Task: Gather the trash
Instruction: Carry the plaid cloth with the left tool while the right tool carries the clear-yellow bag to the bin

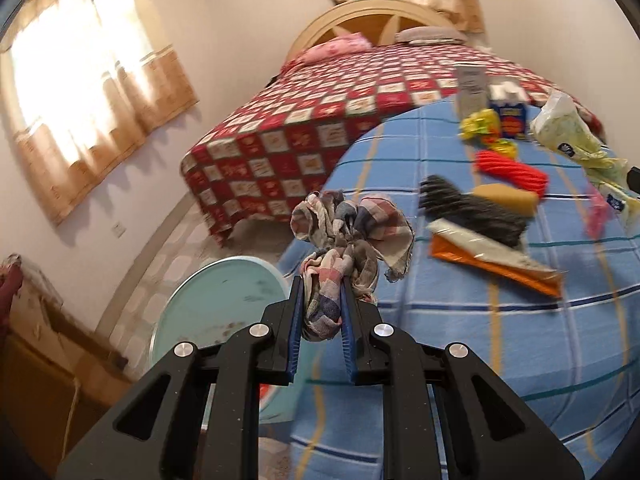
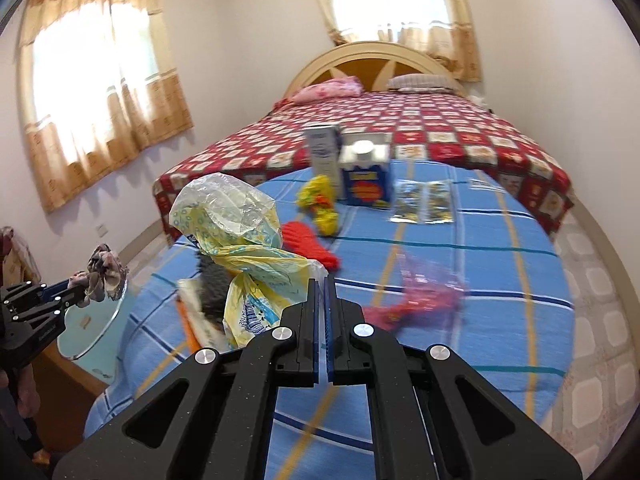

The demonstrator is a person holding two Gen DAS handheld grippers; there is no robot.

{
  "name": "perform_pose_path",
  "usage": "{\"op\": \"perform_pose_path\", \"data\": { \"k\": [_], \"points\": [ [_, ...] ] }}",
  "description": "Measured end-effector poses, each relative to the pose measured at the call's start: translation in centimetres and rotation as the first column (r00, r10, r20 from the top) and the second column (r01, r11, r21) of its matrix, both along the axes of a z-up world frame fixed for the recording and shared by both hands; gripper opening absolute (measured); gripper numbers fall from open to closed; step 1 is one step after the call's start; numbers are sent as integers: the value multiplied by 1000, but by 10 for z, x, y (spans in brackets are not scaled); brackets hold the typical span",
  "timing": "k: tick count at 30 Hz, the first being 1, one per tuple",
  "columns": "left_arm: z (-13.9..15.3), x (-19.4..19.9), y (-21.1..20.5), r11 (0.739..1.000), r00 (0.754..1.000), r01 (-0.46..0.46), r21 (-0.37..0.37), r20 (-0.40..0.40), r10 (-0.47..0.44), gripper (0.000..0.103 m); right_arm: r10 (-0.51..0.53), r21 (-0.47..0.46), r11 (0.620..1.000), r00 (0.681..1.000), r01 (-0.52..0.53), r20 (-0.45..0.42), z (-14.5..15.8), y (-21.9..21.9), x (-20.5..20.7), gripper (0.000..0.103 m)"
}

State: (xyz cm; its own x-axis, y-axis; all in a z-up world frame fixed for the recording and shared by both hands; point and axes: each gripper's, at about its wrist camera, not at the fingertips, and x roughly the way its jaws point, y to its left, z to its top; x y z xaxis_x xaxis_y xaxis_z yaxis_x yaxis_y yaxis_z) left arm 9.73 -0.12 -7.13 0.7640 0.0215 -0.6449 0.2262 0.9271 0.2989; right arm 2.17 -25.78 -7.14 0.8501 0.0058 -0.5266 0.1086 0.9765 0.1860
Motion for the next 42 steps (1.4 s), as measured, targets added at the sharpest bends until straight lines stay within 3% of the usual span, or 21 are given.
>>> {"op": "perform_pose_path", "data": {
  "k": [22, 42],
  "points": [
    [-15, 22, 114, 971, 973, -232, 64, -2, 233, 17, 262, -90, 960, 963, -267, -57, 0, 141, 85, 3],
    [-21, 31, 171, 937, 939, -343, 60, -20, 345, 17, 375, -143, 909, 919, -391, -126, -8, 218, 129, 3]
  ]
}}
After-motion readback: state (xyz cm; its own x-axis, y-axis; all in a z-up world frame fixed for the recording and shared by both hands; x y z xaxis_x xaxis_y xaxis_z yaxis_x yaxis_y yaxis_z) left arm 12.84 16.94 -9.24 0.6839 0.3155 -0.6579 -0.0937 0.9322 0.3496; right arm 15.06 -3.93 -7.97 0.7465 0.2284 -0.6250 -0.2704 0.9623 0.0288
